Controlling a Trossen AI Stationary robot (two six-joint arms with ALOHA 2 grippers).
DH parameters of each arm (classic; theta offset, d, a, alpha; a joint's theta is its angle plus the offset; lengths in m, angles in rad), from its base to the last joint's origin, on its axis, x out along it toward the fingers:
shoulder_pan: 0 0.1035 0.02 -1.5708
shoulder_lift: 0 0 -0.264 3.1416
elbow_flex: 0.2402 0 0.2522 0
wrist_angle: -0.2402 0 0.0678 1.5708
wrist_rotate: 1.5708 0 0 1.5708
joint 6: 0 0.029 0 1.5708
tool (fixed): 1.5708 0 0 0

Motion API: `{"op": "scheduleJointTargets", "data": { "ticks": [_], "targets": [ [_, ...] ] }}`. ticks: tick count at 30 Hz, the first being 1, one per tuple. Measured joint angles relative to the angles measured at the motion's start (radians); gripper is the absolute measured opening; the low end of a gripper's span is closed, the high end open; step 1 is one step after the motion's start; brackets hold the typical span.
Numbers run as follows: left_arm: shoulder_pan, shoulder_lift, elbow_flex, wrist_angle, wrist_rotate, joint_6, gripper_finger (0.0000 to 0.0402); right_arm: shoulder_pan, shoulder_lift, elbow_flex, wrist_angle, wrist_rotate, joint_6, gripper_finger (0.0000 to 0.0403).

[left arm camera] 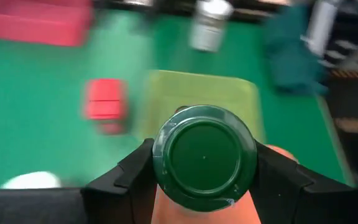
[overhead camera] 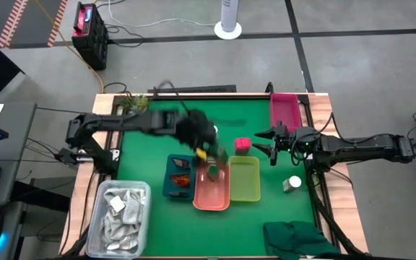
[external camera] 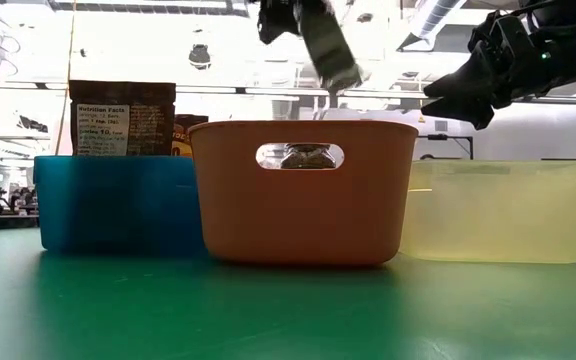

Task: Sort spices by type
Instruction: Put the green seasoning bottle into the orange bin

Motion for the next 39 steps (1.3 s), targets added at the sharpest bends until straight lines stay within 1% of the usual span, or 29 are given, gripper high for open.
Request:
{"op": "scheduleJointTargets", "data": {
  "ticks": [3,6,9,12,14,16,19,22,26,28,32,35,39],
  "targets": [
    [-0.117,0.008,0.0,-0.001,-0.015,-0.019,0.0195,0.0,0.0,0.0,0.0,0.0,0.003,0.026],
    [-0.211,0.017,0.0,0.004,-0.091,-0.055,0.0195,0.0,0.0,0.0,0.002,0.0,0.019,0.026],
    [-0.272,0.019,-0.004,-0.057,-0.186,-0.112,0.0195,0.001,0.0,0.0,0.017,0.0,0.031,0.026],
    [-0.305,0.037,-0.027,-0.056,-0.254,-0.178,0.0195,0.009,0.0,0.0,0.035,0.0,0.042,0.026],
    [-0.316,0.038,-0.058,-0.074,-0.273,-0.23,0.0195,0.013,0.0,0.001,0.05,0.0,0.049,0.026],
    [-0.315,0.047,-0.085,-0.045,-0.281,-0.277,0.0195,0.019,0.0,0.001,0.052,0.0,0.053,0.026],
    [-0.31,0.053,-0.133,-0.047,-0.282,-0.316,0.0195,0.028,0.0,0.001,0.051,0.0,0.056,0.026],
    [-0.305,0.069,-0.174,0.011,-0.276,-0.317,0.0195,0.037,0.0,0.001,0.05,0.0,0.056,0.026],
    [-0.304,0.081,-0.204,0.027,-0.247,-0.301,0.0195,0.035,0.0,0.001,0.046,0.0,0.056,0.026],
    [-0.304,0.09,-0.216,0.04,-0.238,-0.286,0.0203,0.035,0.0,0.001,0.046,0.0,0.055,0.026],
    [-0.303,0.114,-0.221,0.037,-0.234,-0.268,0.0226,0.035,0.0,0.001,0.04,0.001,0.048,0.026],
    [-0.304,0.134,-0.219,0.058,-0.214,-0.262,0.023,0.035,0.0,0.001,0.039,0.001,0.045,0.026],
    [-0.304,0.16,-0.219,0.083,-0.212,-0.257,0.0231,0.035,0.0,0.001,0.037,0.001,0.045,0.026]
  ]
}}
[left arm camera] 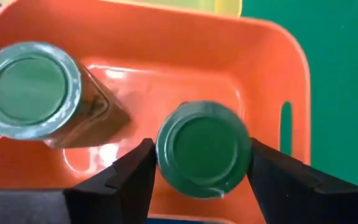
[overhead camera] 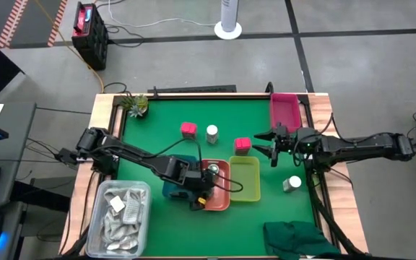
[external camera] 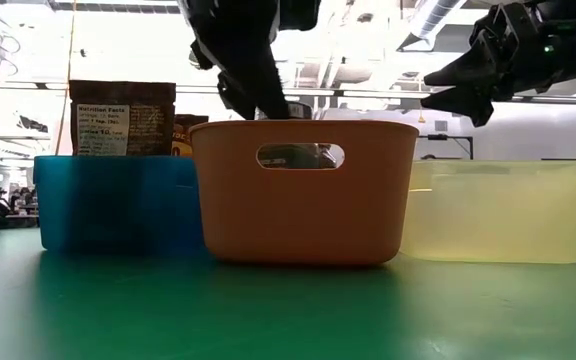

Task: Sort spices by type
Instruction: Put the green seasoning bottle into the orange bin, then put the bottom white seasoning bottle into the red bin

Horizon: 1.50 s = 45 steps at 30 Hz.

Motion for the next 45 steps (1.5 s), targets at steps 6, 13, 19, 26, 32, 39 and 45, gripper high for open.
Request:
{"op": "scheduleJointTargets", "data": {
  "ticks": [6,13,19,26,32,39,45],
  "targets": [
    [0.01,-0.013,0.025,-0.063,0.001,0.011,0.0253,0.0,0.0,0.0,-0.002,0.0,0.0,0.026],
    [0.054,-0.053,0.124,-0.137,-0.03,0.054,0.0261,0.0,0.0,0.0,-0.003,0.0,0.0,0.026],
    [0.15,-0.06,0.126,-0.177,-0.104,0.08,0.0257,-0.001,0.0,0.0,-0.015,0.001,0.0,0.026],
    [0.281,-0.06,0.126,-0.146,-0.149,0.143,0.0256,-0.001,0.0,0.0,-0.028,0.002,0.0,0.026],
    [0.391,-0.06,0.126,-0.137,-0.153,0.218,0.0256,0.002,0.0,0.0,-0.039,0.003,-0.042,0.026],
    [0.461,-0.06,0.125,-0.175,-0.152,0.359,0.0256,0.017,0.036,0.0,-0.062,0.032,-0.126,0.026],
    [0.541,-0.06,0.125,-0.235,-0.143,0.476,0.0256,0.002,0.074,0.0,-0.056,0.036,-0.132,0.026]
  ]
}}
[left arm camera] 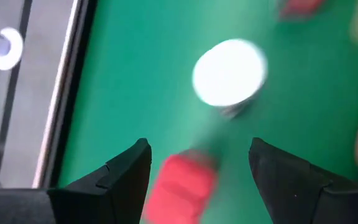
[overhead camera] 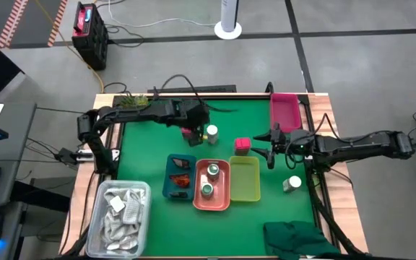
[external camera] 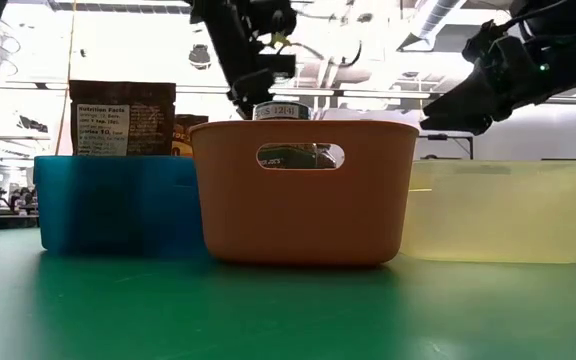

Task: Sort spices by type
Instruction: Put the bottom white seasoning bottle into the red bin

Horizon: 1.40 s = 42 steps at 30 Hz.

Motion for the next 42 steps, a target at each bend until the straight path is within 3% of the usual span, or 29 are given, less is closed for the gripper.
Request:
{"op": "scheduleJointTargets", "data": {
  "ticks": [14,23,28,31,35,42],
  "targets": [
    [0.144,0.0,-0.009,-0.118,0.053,0.247,0.0256,-0.002,-0.002,0.0,0.001,0.0,-0.003,0.026],
    [0.127,-0.001,-0.042,-0.186,0.052,0.22,0.0256,-0.002,-0.002,0.0,0.0,0.0,-0.023,0.026],
    [0.084,-0.079,-0.043,-0.157,0.051,0.181,0.0256,0.008,-0.002,0.001,-0.01,0.0,-0.043,0.026],
    [0.038,-0.132,-0.044,-0.082,0.034,0.14,0.0256,0.041,-0.002,0.057,-0.099,0.037,-0.052,0.026],
    [-0.044,-0.188,-0.047,0.011,0.037,0.069,0.0256,0.125,0.017,0.198,-0.316,0.163,-0.044,0.026],
    [-0.163,-0.198,-0.047,0.021,0.003,-0.028,0.0256,0.301,0.164,0.497,-0.786,0.177,0.034,0.026]
  ]
}}
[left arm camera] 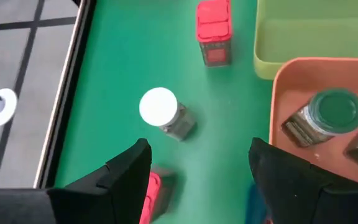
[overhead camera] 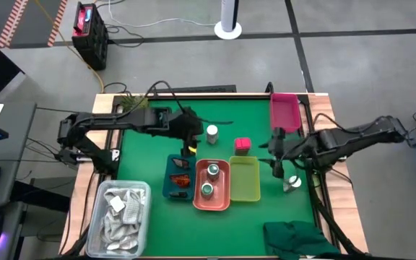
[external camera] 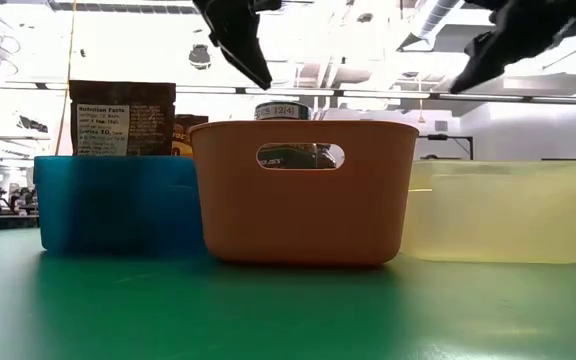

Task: Sort spices by type
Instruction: Put the bottom white seasoning bottle into the red bin

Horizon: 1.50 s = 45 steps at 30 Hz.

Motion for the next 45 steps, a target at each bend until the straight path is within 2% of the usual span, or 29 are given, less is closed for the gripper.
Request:
{"op": "scheduleJointTargets", "data": {
  "ticks": [7,11,16,21,25,35,45],
  "targets": [
    [-0.056,-0.008,0.0,-0.031,-0.069,-0.023,0.0256,0.169,0.202,0.216,-0.465,-0.008,0.194,0.026],
    [-0.068,-0.01,-0.001,-0.053,-0.081,-0.023,0.0256,0.243,0.282,0.265,-0.604,-0.101,0.31,0.0261],
    [-0.069,-0.012,-0.001,-0.063,-0.085,-0.021,0.0256,0.297,0.342,0.294,-0.657,-0.255,0.416,0.0261],
    [-0.069,-0.012,-0.001,-0.065,-0.087,-0.006,0.0256,0.333,0.373,0.298,-0.77,-0.294,0.482,0.0261],
    [-0.069,-0.012,-0.001,-0.065,-0.094,-0.004,0.0256,0.345,0.371,0.298,-0.832,-0.299,0.522,0.0261],
    [-0.069,-0.012,-0.001,-0.088,-0.095,-0.004,0.0256,0.388,0.366,0.299,-0.832,-0.319,0.577,0.0261],
    [-0.069,-0.012,-0.001,-0.089,-0.095,0.0,0.0256,0.351,0.365,0.299,-0.848,-0.3,0.588,0.0261]
  ]
}}
